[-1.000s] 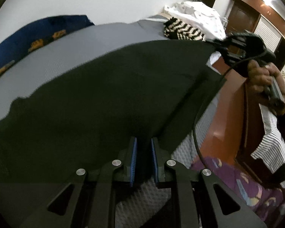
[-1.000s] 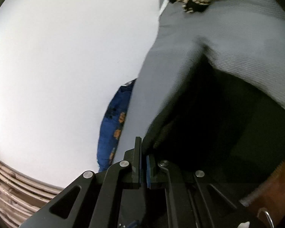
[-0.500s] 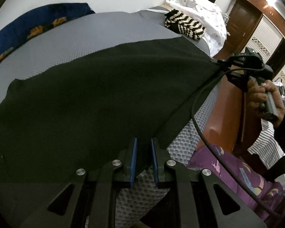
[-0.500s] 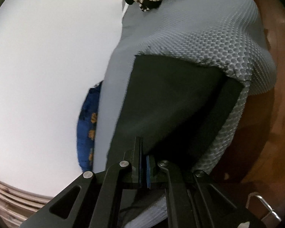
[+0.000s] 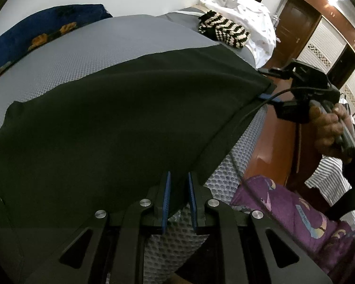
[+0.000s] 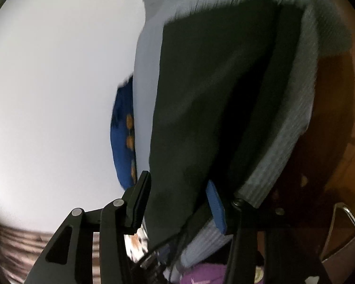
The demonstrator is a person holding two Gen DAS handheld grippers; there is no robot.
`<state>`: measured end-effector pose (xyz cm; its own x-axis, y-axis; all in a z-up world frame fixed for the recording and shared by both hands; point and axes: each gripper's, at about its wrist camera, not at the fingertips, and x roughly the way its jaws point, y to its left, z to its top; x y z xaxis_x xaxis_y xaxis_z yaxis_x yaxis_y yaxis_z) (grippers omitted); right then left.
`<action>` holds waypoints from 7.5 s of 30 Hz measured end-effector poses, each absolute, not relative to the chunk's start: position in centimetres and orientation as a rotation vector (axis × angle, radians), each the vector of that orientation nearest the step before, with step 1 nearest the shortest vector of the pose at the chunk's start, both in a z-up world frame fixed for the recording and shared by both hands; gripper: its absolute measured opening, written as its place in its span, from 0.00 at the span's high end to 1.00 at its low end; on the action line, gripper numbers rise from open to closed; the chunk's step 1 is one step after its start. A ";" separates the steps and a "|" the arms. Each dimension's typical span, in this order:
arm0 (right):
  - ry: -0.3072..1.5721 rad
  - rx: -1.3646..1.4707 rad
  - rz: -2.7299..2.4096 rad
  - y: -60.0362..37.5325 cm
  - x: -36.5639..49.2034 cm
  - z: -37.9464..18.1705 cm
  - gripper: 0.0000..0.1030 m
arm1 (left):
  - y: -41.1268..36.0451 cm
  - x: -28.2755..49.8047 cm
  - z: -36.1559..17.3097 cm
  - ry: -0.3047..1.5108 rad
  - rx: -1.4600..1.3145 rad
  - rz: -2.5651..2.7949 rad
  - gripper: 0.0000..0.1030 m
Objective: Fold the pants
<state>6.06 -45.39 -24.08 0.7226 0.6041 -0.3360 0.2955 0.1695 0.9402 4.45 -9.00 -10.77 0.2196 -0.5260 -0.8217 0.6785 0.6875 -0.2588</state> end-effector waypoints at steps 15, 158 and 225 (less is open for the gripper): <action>0.924 1.227 0.223 -38.5 7.3 -23.6 0.95 | -7.7 3.7 -10.2 1.036 0.172 -0.830 0.83; 1.158 -0.309 1.053 -5.7 30.8 -16.4 0.72 | 22.5 3.0 -9.9 0.823 -0.094 0.013 0.43; 0.941 0.182 0.803 -10.9 23.5 -13.6 0.86 | 28.3 10.5 -8.4 0.942 -0.139 -0.138 0.15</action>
<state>23.46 -10.90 -13.59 0.3291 0.6847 -0.6503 -0.5342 0.7029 0.4696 10.52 28.32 -8.39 0.5809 -0.1780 -0.7943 0.0567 0.9823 -0.1787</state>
